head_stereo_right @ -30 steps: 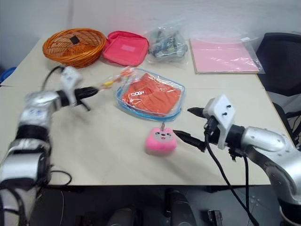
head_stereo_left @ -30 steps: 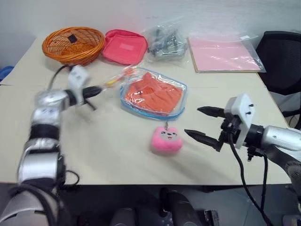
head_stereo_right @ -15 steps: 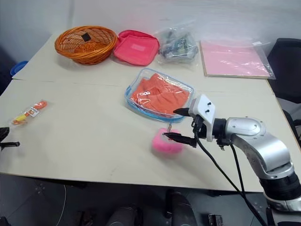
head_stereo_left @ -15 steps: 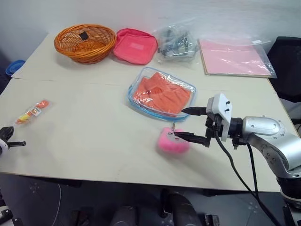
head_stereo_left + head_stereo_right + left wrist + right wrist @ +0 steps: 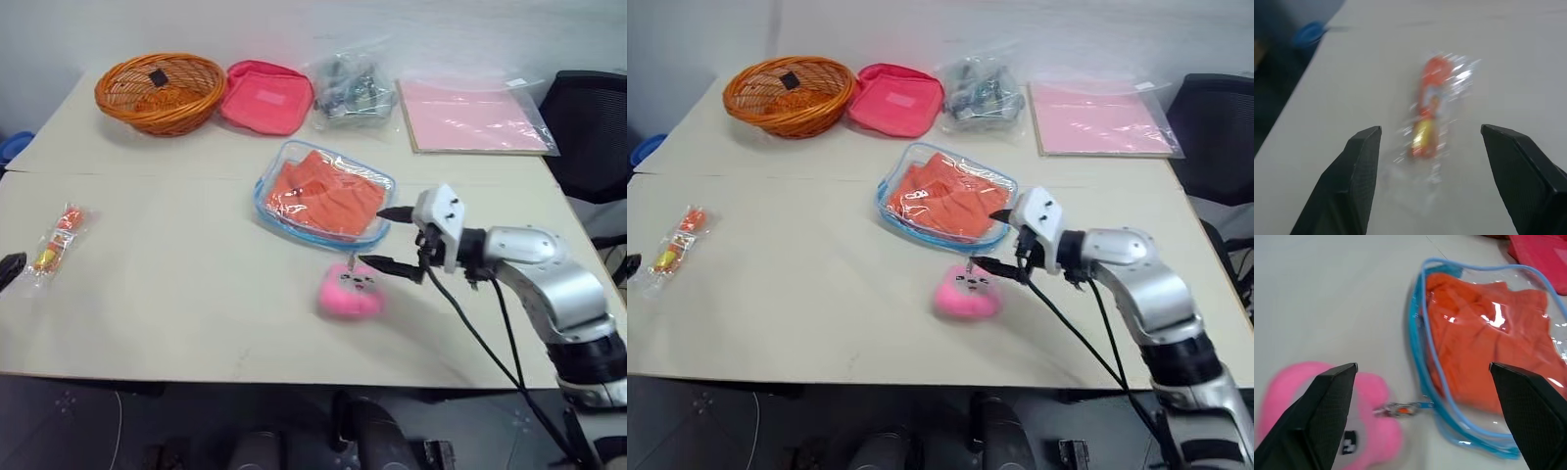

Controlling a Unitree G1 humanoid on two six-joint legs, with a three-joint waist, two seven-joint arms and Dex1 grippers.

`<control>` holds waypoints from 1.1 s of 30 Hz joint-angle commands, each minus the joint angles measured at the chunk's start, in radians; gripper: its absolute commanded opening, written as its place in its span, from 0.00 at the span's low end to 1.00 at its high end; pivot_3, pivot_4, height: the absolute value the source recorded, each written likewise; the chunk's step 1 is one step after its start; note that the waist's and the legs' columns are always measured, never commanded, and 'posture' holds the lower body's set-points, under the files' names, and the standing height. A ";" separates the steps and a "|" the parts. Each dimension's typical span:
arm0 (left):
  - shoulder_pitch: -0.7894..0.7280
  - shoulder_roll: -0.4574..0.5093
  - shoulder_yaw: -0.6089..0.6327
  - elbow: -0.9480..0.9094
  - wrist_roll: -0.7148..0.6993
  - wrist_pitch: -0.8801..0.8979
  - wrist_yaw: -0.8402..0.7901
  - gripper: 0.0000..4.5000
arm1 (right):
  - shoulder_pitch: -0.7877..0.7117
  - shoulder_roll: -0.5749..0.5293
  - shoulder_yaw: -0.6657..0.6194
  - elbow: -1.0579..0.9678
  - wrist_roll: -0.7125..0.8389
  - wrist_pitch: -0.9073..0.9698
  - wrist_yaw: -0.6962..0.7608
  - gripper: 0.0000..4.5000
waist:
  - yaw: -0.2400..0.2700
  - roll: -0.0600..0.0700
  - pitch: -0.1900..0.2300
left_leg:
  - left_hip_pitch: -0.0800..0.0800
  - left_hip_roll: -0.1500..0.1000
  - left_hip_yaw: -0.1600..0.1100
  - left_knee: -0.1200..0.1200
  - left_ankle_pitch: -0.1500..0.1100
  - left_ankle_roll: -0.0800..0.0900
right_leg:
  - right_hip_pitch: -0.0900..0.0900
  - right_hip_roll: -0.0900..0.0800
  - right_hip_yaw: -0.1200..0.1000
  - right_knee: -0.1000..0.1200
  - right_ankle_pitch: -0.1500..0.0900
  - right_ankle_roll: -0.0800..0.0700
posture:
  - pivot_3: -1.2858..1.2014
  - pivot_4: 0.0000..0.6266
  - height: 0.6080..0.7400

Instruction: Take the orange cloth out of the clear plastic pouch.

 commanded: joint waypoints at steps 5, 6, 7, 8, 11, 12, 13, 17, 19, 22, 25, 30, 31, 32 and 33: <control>0.102 0.060 -0.058 -0.256 -0.148 -0.014 -0.295 0.76 | -0.109 0.055 0.057 0.196 -0.135 -0.136 0.033 1.00 | -0.002 0.005 0.003 | 0.000 0.000 0.000 0.000 0.000 -0.001 | -0.001 0.000 0.000 0.000 -0.001 -0.001 | 0.52 0.24 1.00; 0.107 0.063 -0.106 -0.308 -0.155 -0.022 -0.316 0.76 | -0.126 0.061 0.070 0.235 -0.157 -0.159 0.039 1.00 | -0.002 0.005 0.003 | 0.000 0.000 0.000 0.000 0.000 -0.001 | -0.001 0.001 0.000 0.000 -0.001 -0.001 | 0.52 0.24 1.00; 0.105 0.065 -0.152 -0.350 -0.148 -0.042 -0.328 0.76 | -0.139 0.066 0.078 0.263 -0.173 -0.179 0.046 1.00 | 0.000 0.005 0.003 | 0.000 0.000 0.001 0.000 0.001 -0.002 | -0.001 0.001 0.000 0.001 -0.001 -0.001 | 0.52 0.24 1.00; 0.091 0.066 -0.194 -0.378 -0.142 -0.060 -0.332 0.76 | -0.149 0.072 0.079 0.281 -0.179 -0.191 0.056 1.00 | 0.002 0.005 0.003 | 0.000 0.000 0.001 0.000 0.001 -0.002 | 0.000 0.001 0.000 0.001 -0.001 -0.001 | 0.52 0.24 1.00; -0.049 0.052 -0.348 -0.367 -0.097 -0.135 -0.307 0.76 | -0.152 0.076 0.054 0.258 -0.136 -0.176 0.121 1.00 | 0.004 0.005 0.003 | 0.000 0.000 0.000 0.000 0.001 -0.002 | -0.001 0.001 0.001 0.001 -0.001 -0.001 | 0.52 0.24 1.00; -0.101 0.048 -0.399 -0.347 -0.080 -0.154 -0.298 0.76 | -0.148 0.074 0.046 0.243 -0.120 -0.170 0.143 1.00 | 0.004 0.005 0.003 | 0.000 0.001 0.000 0.000 0.001 -0.002 | 0.000 0.002 0.000 0.002 -0.001 -0.001 | 0.52 0.24 1.00; -0.208 0.031 -0.503 -0.285 -0.025 -0.207 -0.304 0.76 | -0.140 0.065 0.041 0.221 -0.111 -0.165 0.164 1.00 | 0.006 0.005 0.003 | -0.001 0.001 0.000 0.001 0.001 -0.003 | -0.001 0.002 0.000 0.001 -0.001 -0.001 | 0.52 0.24 1.00; -0.515 -0.033 -0.770 -0.061 0.116 -0.366 -0.394 0.76 | -0.133 0.055 0.056 0.238 -0.177 -0.189 0.147 1.00 | 0.006 0.005 0.003 | -0.001 -0.001 0.002 0.002 0.002 -0.003 | 0.001 0.003 0.000 0.002 0.000 -0.001 | 0.52 0.24 1.00; -0.599 -0.052 -0.815 -0.004 0.117 -0.385 -0.447 0.76 | -0.151 0.079 0.055 0.287 -0.216 -0.183 0.091 1.00 | 0.000 0.005 0.003 | -0.005 -0.001 0.006 0.002 0.002 -0.002 | 0.001 0.004 -0.001 0.002 0.000 -0.001 | 0.52 0.24 1.00; -0.671 -0.062 -0.842 0.049 0.106 -0.401 -0.515 0.77 | -0.180 0.115 0.060 0.372 -0.247 -0.185 0.054 0.96 | -0.023 0.005 0.003 | -0.008 0.001 0.009 0.002 0.002 -0.003 | -0.002 0.007 -0.001 0.002 -0.001 -0.001 | 0.52 0.24 1.00; -0.698 -0.055 -0.845 0.074 0.103 -0.410 -0.553 0.77 | -0.186 0.123 0.087 0.436 -0.290 -0.243 0.068 0.79 | -0.026 0.005 0.003 | -0.012 0.001 0.013 0.004 0.003 -0.004 | -0.014 0.007 0.001 0.008 -0.001 -0.002 | 0.52 0.24 1.00; -0.692 -0.040 -0.823 0.083 0.102 -0.410 -0.578 0.77 | -0.178 0.137 0.090 0.459 -0.301 -0.316 0.107 0.39 | -0.023 0.005 0.003 | -0.013 0.001 0.014 0.011 0.003 -0.005 | -0.016 0.006 0.005 0.015 -0.001 -0.003 | 0.52 0.24 1.00; -0.684 -0.035 -0.817 0.081 0.102 -0.412 -0.581 0.77 | -0.169 0.131 0.093 0.447 -0.302 -0.341 0.123 0.31 | -0.023 0.005 0.003 | -0.013 0.002 0.014 0.013 0.003 -0.005 | -0.016 0.006 0.005 0.016 -0.001 -0.004 | 0.52 0.24 1.00; -0.677 -0.029 -0.811 0.080 0.101 -0.411 -0.581 0.77 | -0.159 0.125 0.096 0.433 -0.303 -0.367 0.139 0.23 | -0.023 0.005 0.003 | -0.013 0.002 0.014 0.014 0.003 -0.005 | -0.016 0.006 0.006 0.016 -0.001 -0.004 | 0.52 0.24 1.00; -0.672 -0.024 -0.805 0.080 0.100 -0.409 -0.582 0.77 | -0.152 0.119 0.099 0.422 -0.305 -0.391 0.153 0.15 | -0.022 0.005 0.003 | -0.013 0.002 0.014 0.014 0.003 -0.005 | -0.016 0.006 0.006 0.016 -0.001 -0.004 | 0.52 0.24 1.00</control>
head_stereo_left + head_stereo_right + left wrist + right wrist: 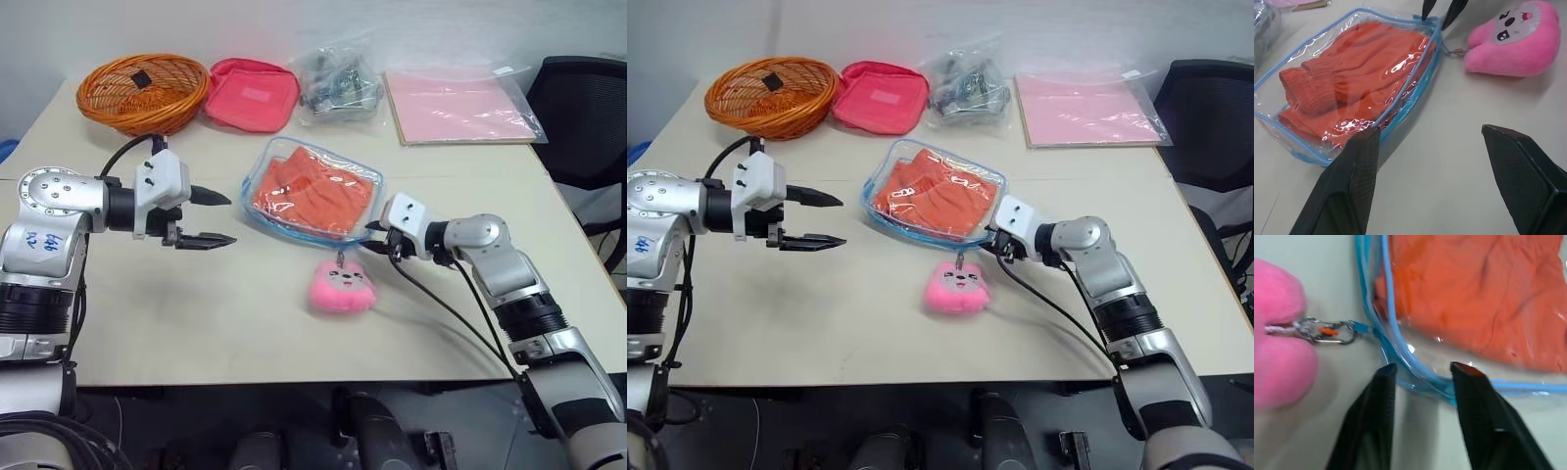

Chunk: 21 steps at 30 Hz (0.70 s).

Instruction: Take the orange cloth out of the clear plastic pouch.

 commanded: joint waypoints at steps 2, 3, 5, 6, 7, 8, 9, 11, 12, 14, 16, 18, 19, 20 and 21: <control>0.016 0.038 0.057 -0.005 -0.013 -0.004 -0.004 0.77 | 0.026 -0.028 0.007 -0.062 -0.014 -0.119 0.058 0.01 | 0.001 0.000 0.000 | 0.000 0.000 0.000 0.000 0.000 0.000 | 0.000 0.000 0.000 0.000 0.000 0.000 | 0.52 0.24 1.00; 0.019 0.040 0.060 -0.005 -0.012 -0.005 -0.002 0.77 | 0.030 -0.033 0.010 -0.065 -0.022 -0.140 0.062 0.01 | 0.001 0.000 0.000 | 0.000 0.000 0.000 0.000 0.000 0.000 | 0.000 0.000 0.000 0.000 0.000 0.000 | 0.52 0.24 1.00; 0.023 0.041 0.065 -0.006 -0.012 -0.003 0.005 0.77 | 0.037 -0.043 0.015 -0.064 -0.042 -0.191 0.071 0.01 | 0.002 0.000 0.000 | 0.000 0.000 0.000 0.000 0.000 0.000 | 0.000 0.000 0.000 0.000 0.000 0.000 | 0.52 0.24 1.00; 0.024 0.040 0.068 -0.009 -0.013 0.001 0.007 0.77 | 0.039 -0.051 0.018 -0.060 -0.058 -0.229 0.073 0.01 | 0.003 0.000 0.000 | 0.000 0.000 0.000 0.000 0.000 0.000 | 0.000 0.000 0.000 0.000 0.000 0.000 | 0.52 0.24 1.00; 0.026 0.039 0.069 -0.011 -0.014 0.004 0.007 0.77 | 0.043 -0.063 0.024 -0.058 -0.076 -0.285 0.077 0.01 | 0.004 0.000 0.000 | 0.000 0.000 -0.001 0.001 0.000 0.000 | 0.000 -0.001 0.000 0.000 0.000 0.000 | 0.52 0.24 1.00; 0.028 0.039 0.070 -0.014 -0.015 0.006 0.007 0.77 | 0.047 -0.075 0.029 -0.055 -0.090 -0.344 0.083 0.01 | 0.005 0.000 0.000 | -0.001 0.000 -0.001 0.001 0.000 0.000 | 0.000 -0.001 0.000 0.000 0.000 0.000 | 0.52 0.24 1.00; 0.029 0.040 0.070 -0.017 -0.016 0.009 0.005 0.77 | 0.052 -0.087 0.034 -0.053 -0.097 -0.399 0.095 0.01 | 0.005 0.000 0.000 | -0.001 0.000 -0.001 0.001 0.000 0.000 | 0.000 -0.001 0.000 0.000 0.000 0.000 | 0.52 0.24 1.00; 0.034 0.045 0.068 -0.021 -0.014 0.007 -0.001 0.77 | 0.068 -0.110 0.030 -0.063 -0.075 -0.479 0.135 0.01 | 0.004 0.000 0.000 | -0.001 0.000 -0.001 0.000 0.000 0.001 | 0.000 0.000 0.000 0.000 0.000 0.000 | 0.52 0.24 1.00; 0.035 0.048 0.066 -0.021 -0.012 0.005 -0.005 0.77 | 0.076 -0.125 0.024 -0.071 -0.057 -0.504 0.159 0.01 | 0.004 0.000 0.000 | -0.001 0.000 -0.001 0.000 -0.001 0.001 | 0.000 0.000 -0.001 -0.001 0.000 0.000 | 0.52 0.24 1.00; 0.035 0.053 0.062 -0.017 -0.006 -0.003 -0.015 0.77 | 0.086 -0.146 0.013 -0.078 -0.027 -0.556 0.198 0.01 | 0.003 0.000 0.000 | 0.000 0.000 -0.001 0.000 -0.001 0.000 | 0.000 0.000 -0.001 -0.001 0.000 0.000 | 0.52 0.24 1.00; 0.028 0.054 0.056 -0.009 -0.003 -0.012 -0.026 0.77 | 0.095 -0.170 -0.002 -0.090 0.008 -0.565 0.236 0.01 | 0.004 0.000 0.000 | 0.000 0.000 0.000 0.001 -0.001 0.001 | 0.000 0.000 -0.001 0.000 0.000 0.000 | 0.52 0.24 1.00; 0.015 0.047 0.046 -0.001 -0.001 -0.015 -0.036 0.77 | 0.101 -0.185 -0.012 -0.099 0.025 -0.554 0.249 0.01 | 0.004 0.000 0.000 | 0.000 0.000 0.000 0.001 -0.001 0.001 | 0.000 0.000 -0.001 0.000 0.000 0.000 | 0.52 0.24 1.00; 0.008 0.040 0.037 0.002 0.000 -0.017 -0.042 0.77 | 0.104 -0.190 -0.015 -0.106 0.023 -0.541 0.247 0.01 | 0.004 0.000 0.000 | 0.000 0.000 0.000 0.001 -0.001 0.001 | 0.000 0.000 0.000 0.000 0.000 0.000 | 0.52 0.24 1.00; -0.001 0.027 0.017 0.008 0.011 -0.034 -0.052 0.77 | 0.113 -0.192 -0.024 -0.122 0.019 -0.511 0.232 0.01 | 0.003 0.000 0.000 | 0.000 0.000 0.000 0.001 -0.001 0.000 | 0.000 0.000 0.000 0.000 0.000 0.000 | 0.52 0.24 1.00; -0.007 0.018 0.002 0.013 0.019 -0.047 -0.059 0.77 | 0.120 -0.193 -0.031 -0.133 0.016 -0.488 0.221 0.01 | 0.004 0.000 0.000 | 0.000 0.000 0.000 0.001 -0.001 0.000 | 0.000 0.000 0.000 0.000 0.000 0.000 | 0.52 0.24 1.00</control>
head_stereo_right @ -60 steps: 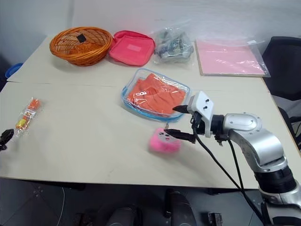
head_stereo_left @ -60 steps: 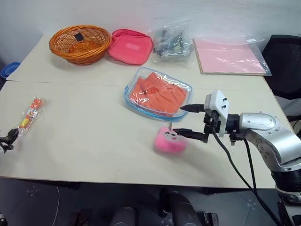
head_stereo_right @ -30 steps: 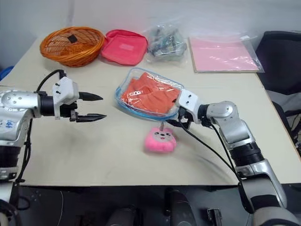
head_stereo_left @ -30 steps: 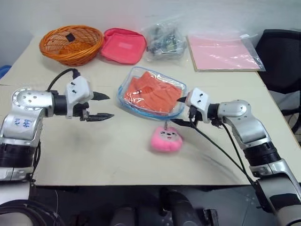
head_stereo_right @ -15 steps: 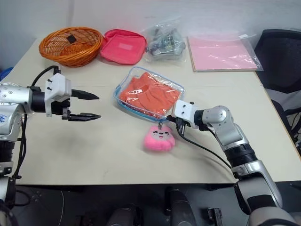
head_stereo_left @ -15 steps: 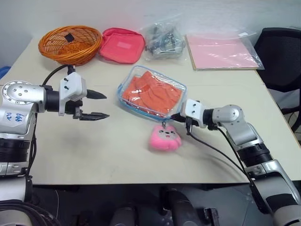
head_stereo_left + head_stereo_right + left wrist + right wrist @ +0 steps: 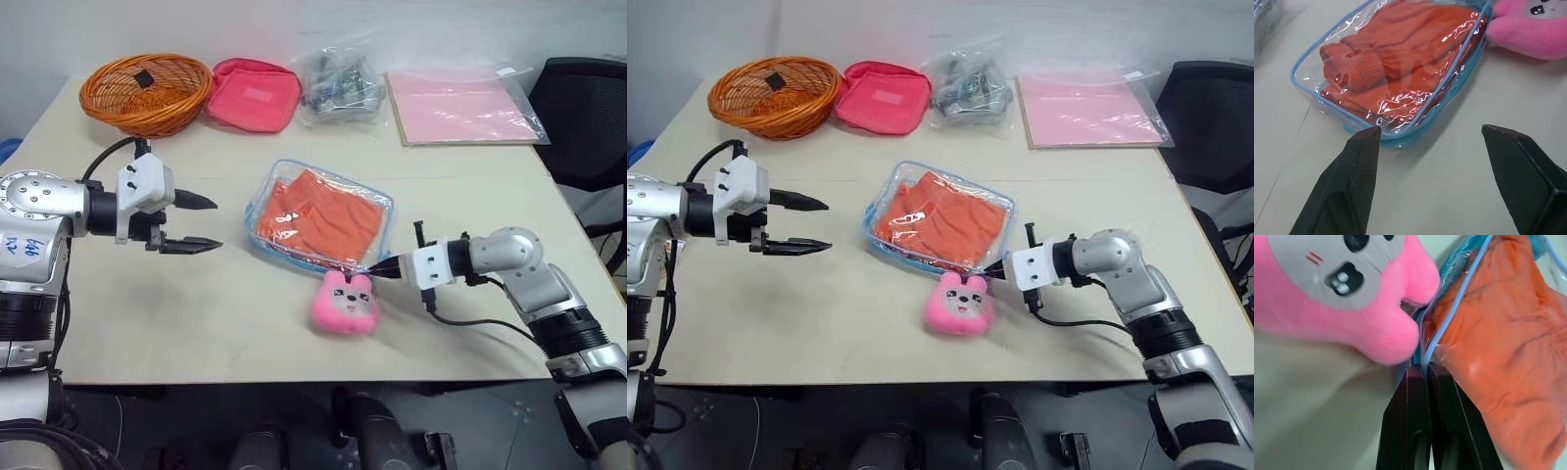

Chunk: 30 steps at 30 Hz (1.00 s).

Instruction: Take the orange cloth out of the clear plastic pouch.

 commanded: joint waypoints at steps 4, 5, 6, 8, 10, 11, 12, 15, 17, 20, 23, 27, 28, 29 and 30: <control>-0.083 -0.053 -0.078 0.066 0.053 -0.098 -0.042 0.77 | 0.050 -0.006 -0.081 -0.132 0.088 0.183 -0.039 0.01 | 0.004 0.000 0.000 | 0.000 0.000 0.000 0.001 0.000 0.000 | 0.000 0.000 0.000 0.000 0.000 0.000 | 0.52 0.24 1.00; -0.108 -0.072 -0.101 0.096 0.072 -0.129 -0.052 0.77 | 0.069 -0.012 -0.100 -0.159 0.112 0.229 -0.044 0.05 | 0.006 0.000 0.000 | 0.000 0.000 0.000 0.001 0.000 0.000 | 0.000 0.000 0.000 0.000 0.000 0.000 | 0.52 0.24 1.00; -0.126 -0.085 -0.117 0.120 0.086 -0.154 -0.060 0.77 | 0.082 -0.017 -0.114 -0.181 0.127 0.263 -0.047 0.10 | 0.013 0.000 0.000 | 0.000 -0.001 0.000 0.001 0.000 0.000 | 0.000 0.000 0.000 0.000 0.000 0.000 | 0.52 0.24 1.00; -0.182 -0.125 -0.150 0.193 0.115 -0.210 -0.074 0.77 | 0.115 -0.029 -0.148 -0.228 0.135 0.309 -0.076 0.23 | 0.023 0.000 0.000 | 0.000 -0.001 0.000 0.002 0.000 0.000 | 0.000 0.000 -0.001 0.001 0.000 0.000 | 0.52 0.24 1.00; -0.225 -0.153 -0.167 0.258 0.135 -0.253 -0.082 0.77 | 0.141 -0.035 -0.183 -0.278 0.150 0.359 -0.105 0.36 | 0.026 0.000 0.000 | 0.000 -0.001 0.000 0.002 0.000 0.001 | 0.001 0.000 -0.001 0.000 0.000 0.000 | 0.52 0.24 1.00; -0.254 -0.172 -0.178 0.303 0.148 -0.280 -0.090 0.77 | 0.154 -0.035 -0.204 -0.309 0.165 0.394 -0.121 0.45 | 0.028 0.000 0.000 | -0.001 -0.001 0.000 0.002 0.000 0.001 | 0.001 0.000 -0.001 0.001 0.000 0.000 | 0.52 0.24 1.00; -0.282 -0.190 -0.191 0.348 0.163 -0.313 -0.098 0.77 | 0.169 -0.038 -0.228 -0.347 0.190 0.436 -0.134 0.52 | 0.029 0.000 0.000 | 0.000 -0.001 0.000 0.002 -0.001 0.001 | 0.001 0.000 -0.001 0.001 0.000 0.000 | 0.52 0.24 1.00; -0.338 -0.224 -0.220 0.460 0.206 -0.422 -0.125 0.77 | 0.215 -0.061 -0.282 -0.449 0.264 0.563 -0.140 0.76 | 0.032 0.000 0.000 | -0.001 -0.002 0.000 0.002 -0.001 0.001 | 0.001 0.001 -0.001 0.000 0.000 0.000 | 0.52 0.24 1.00; -0.384 -0.254 -0.243 0.554 0.241 -0.496 -0.134 0.77 | 0.267 -0.097 -0.353 -0.553 0.361 0.693 -0.140 0.84 | 0.037 0.000 0.000 | 0.000 -0.002 0.000 0.002 -0.001 0.001 | 0.001 0.001 -0.002 0.000 0.000 0.000 | 0.52 0.24 1.00; -0.445 -0.298 -0.266 0.686 0.287 -0.590 -0.133 0.77 | 0.315 -0.126 -0.461 -0.679 0.519 0.885 -0.186 0.84 | 0.043 0.000 0.000 | -0.001 -0.003 0.001 0.002 -0.001 0.001 | 0.001 0.002 -0.004 0.000 0.000 0.000 | 0.52 0.24 1.00; -0.493 -0.341 -0.298 0.819 0.354 -0.693 -0.099 0.77 | 0.361 -0.140 -0.572 -0.810 0.696 1.040 -0.247 0.84 | 0.048 -0.001 0.000 | 0.000 -0.003 0.001 0.002 -0.001 0.002 | 0.002 0.001 -0.004 0.000 0.001 0.000 | 0.52 0.24 1.00; -0.542 -0.403 -0.333 0.958 0.458 -0.773 0.060 0.68 | 0.391 -0.126 -0.650 -0.945 0.855 1.157 -0.382 0.84 | 0.052 -0.001 0.000 | 0.000 -0.003 -0.001 0.002 -0.001 0.003 | 0.002 0.002 -0.004 0.000 0.001 0.000 | 0.52 0.24 1.00; -0.548 -0.410 -0.338 0.979 0.475 -0.785 0.086 0.63 | 0.396 -0.128 -0.655 -0.964 0.873 1.169 -0.405 0.84 | 0.051 -0.002 0.000 | 0.000 -0.004 -0.001 0.002 -0.002 0.003 | 0.002 0.001 -0.004 0.000 0.001 0.001 | 0.52 0.24 1.00; -0.551 -0.414 -0.341 0.995 0.489 -0.795 0.103 0.57 | 0.402 -0.131 -0.658 -0.979 0.887 1.179 -0.425 0.84 | 0.051 -0.002 0.000 | 0.000 -0.003 -0.001 0.002 -0.002 0.003 | 0.002 0.001 -0.003 0.000 0.001 0.001 | 0.52 0.24 1.00; -0.553 -0.415 -0.343 1.008 0.499 -0.804 0.114 0.50 | 0.406 -0.135 -0.660 -0.991 0.899 1.186 -0.442 0.84 | 0.050 -0.002 0.000 | 0.000 -0.003 -0.001 0.002 -0.002 0.003 | 0.002 0.001 -0.003 -0.001 0.001 0.001 | 0.52 0.24 1.00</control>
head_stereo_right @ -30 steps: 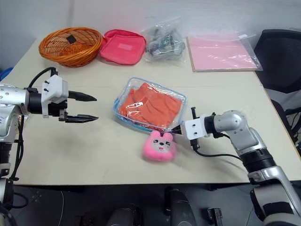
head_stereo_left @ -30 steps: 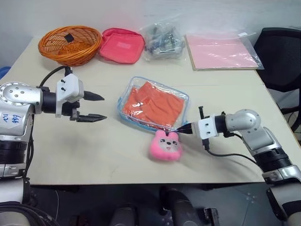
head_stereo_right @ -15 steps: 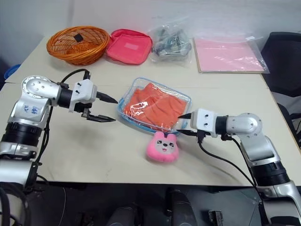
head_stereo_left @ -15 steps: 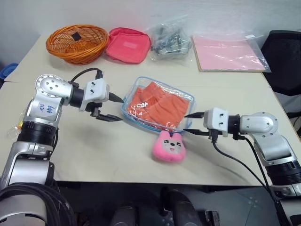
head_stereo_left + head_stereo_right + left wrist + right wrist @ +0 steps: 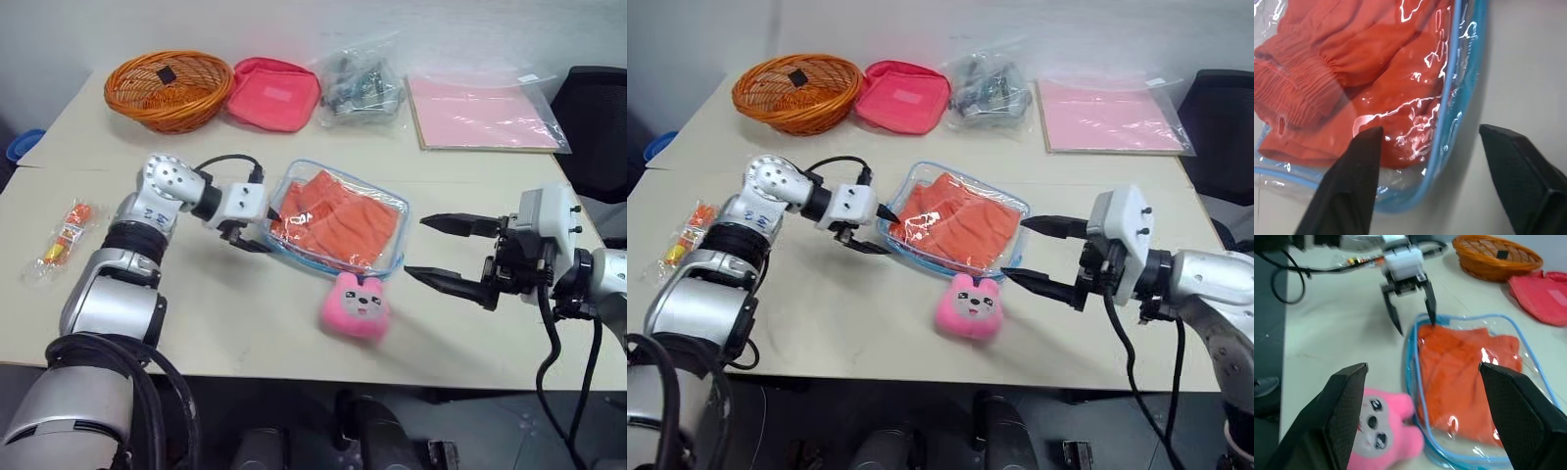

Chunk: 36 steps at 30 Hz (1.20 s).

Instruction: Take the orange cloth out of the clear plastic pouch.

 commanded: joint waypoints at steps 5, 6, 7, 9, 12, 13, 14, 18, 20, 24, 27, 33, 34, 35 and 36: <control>0.029 0.034 0.044 -0.016 -0.011 -0.005 -0.007 0.16 | 0.036 -0.016 -0.036 -0.086 0.063 0.032 -0.119 0.84 | -0.003 -0.002 0.000 | 0.000 0.000 0.001 0.000 0.000 0.000 | 0.000 0.000 0.000 0.000 0.000 0.000 | 0.52 0.24 1.00; 0.058 0.046 0.058 -0.056 -0.028 0.024 -0.021 0.10 | 0.041 -0.016 -0.031 -0.087 0.058 0.029 -0.125 0.84 | -0.004 -0.002 0.000 | 0.001 0.000 0.001 -0.001 0.000 0.000 | 0.000 0.000 0.000 0.000 0.000 0.000 | 0.52 0.24 1.00; 0.101 0.060 0.074 -0.125 -0.050 0.072 -0.034 0.04 | 0.046 -0.016 -0.025 -0.084 0.049 0.023 -0.128 0.84 | -0.007 -0.002 0.000 | 0.001 0.000 0.001 -0.001 0.000 0.000 | 0.000 0.000 0.000 0.000 0.000 0.000 | 0.52 0.24 1.00; 0.218 0.096 0.102 -0.334 -0.090 0.208 -0.048 0.01 | 0.055 -0.015 -0.010 -0.076 0.028 0.009 -0.128 0.84 | -0.011 -0.002 0.000 | 0.002 0.002 0.000 -0.002 0.000 0.000 | 0.000 0.001 0.003 0.000 0.000 0.000 | 0.52 0.24 1.00; 0.441 0.136 0.157 -0.760 -0.116 0.523 0.026 0.01 | 0.063 -0.011 0.017 -0.062 -0.005 -0.013 -0.122 0.84 | -0.016 -0.002 0.000 | 0.003 0.003 -0.003 -0.002 0.000 0.000 | 0.000 0.001 0.007 0.001 0.000 0.000 | 0.52 0.24 1.00; 0.520 0.144 0.176 -0.912 -0.114 0.643 0.062 0.01 | 0.060 -0.009 0.029 -0.055 -0.014 -0.019 -0.119 0.84 | -0.019 -0.002 0.000 | 0.004 0.003 -0.003 -0.002 0.000 0.000 | 0.000 0.001 0.008 0.001 0.000 0.000 | 0.52 0.24 1.00; 0.584 0.153 0.189 -1.038 -0.106 0.746 0.090 0.01 | 0.056 -0.008 0.041 -0.047 -0.023 -0.026 -0.113 0.84 | -0.019 -0.002 0.000 | 0.004 0.003 -0.003 -0.002 0.000 0.000 | 0.000 0.000 0.009 0.001 0.000 0.000 | 0.52 0.24 1.00; 0.710 0.151 0.221 -1.340 -0.101 1.044 0.193 0.01 | 0.042 -0.018 0.088 -0.014 -0.071 -0.061 -0.077 0.84 | -0.010 -0.002 0.000 | 0.004 0.003 -0.004 -0.001 -0.001 0.000 | 0.001 0.001 0.010 0.000 0.000 0.000 | 0.52 0.24 1.00; 0.735 0.159 0.218 -1.407 -0.099 1.095 0.225 0.01 | 0.035 -0.025 0.113 0.012 -0.104 -0.084 -0.050 0.84 | -0.003 -0.002 0.000 | 0.004 0.002 -0.004 -0.001 -0.001 0.001 | 0.001 0.001 0.011 -0.001 0.000 0.001 | 0.52 0.24 1.00; 0.744 0.179 0.220 -1.411 -0.105 1.103 0.265 0.11 | 0.013 -0.038 0.165 0.061 -0.166 -0.130 -0.003 0.84 | -0.002 -0.002 0.000 | 0.004 0.002 -0.004 -0.001 -0.001 0.002 | 0.001 0.001 0.012 -0.001 0.001 0.001 | 0.52 0.24 1.00; 0.727 0.207 0.234 -1.377 -0.122 1.069 0.265 0.28 | -0.011 -0.049 0.204 0.108 -0.223 -0.167 0.030 0.84 | -0.002 -0.002 0.000 | 0.004 0.002 -0.004 -0.001 -0.001 0.002 | 0.001 0.001 0.012 -0.001 0.001 0.001 | 0.52 0.24 1.00; 0.660 0.286 0.304 -1.294 -0.213 0.952 0.201 0.63 | -0.057 -0.102 0.300 0.231 -0.400 -0.321 0.138 0.84 | -0.003 -0.002 0.000 | 0.004 0.002 -0.003 -0.001 -0.001 0.002 | 0.000 0.001 0.012 -0.001 0.001 0.001 | 0.52 0.24 1.00; 0.644 0.303 0.326 -1.285 -0.255 0.947 0.161 0.63 | -0.070 -0.114 0.325 0.265 -0.444 -0.369 0.162 0.84 | -0.003 -0.003 0.000 | 0.003 0.002 -0.003 -0.001 -0.001 0.002 | 0.000 0.001 0.012 -0.001 0.001 0.001 | 0.52 0.24 1.00; 0.626 0.320 0.347 -1.279 -0.303 0.933 0.113 0.63 | -0.087 -0.120 0.350 0.301 -0.483 -0.416 0.186 0.84 | -0.003 -0.003 0.000 | 0.003 0.002 -0.003 -0.001 -0.001 0.002 | 0.000 0.001 0.011 -0.001 0.001 0.001 | 0.52 0.24 1.00; 0.615 0.332 0.359 -1.274 -0.336 0.923 0.082 0.63 | -0.101 -0.121 0.366 0.328 -0.508 -0.449 0.202 0.84 | -0.003 -0.003 0.000 | 0.003 0.002 -0.002 -0.001 -0.001 0.002 | 0.000 0.001 0.011 -0.001 0.001 0.001 | 0.52 0.24 1.00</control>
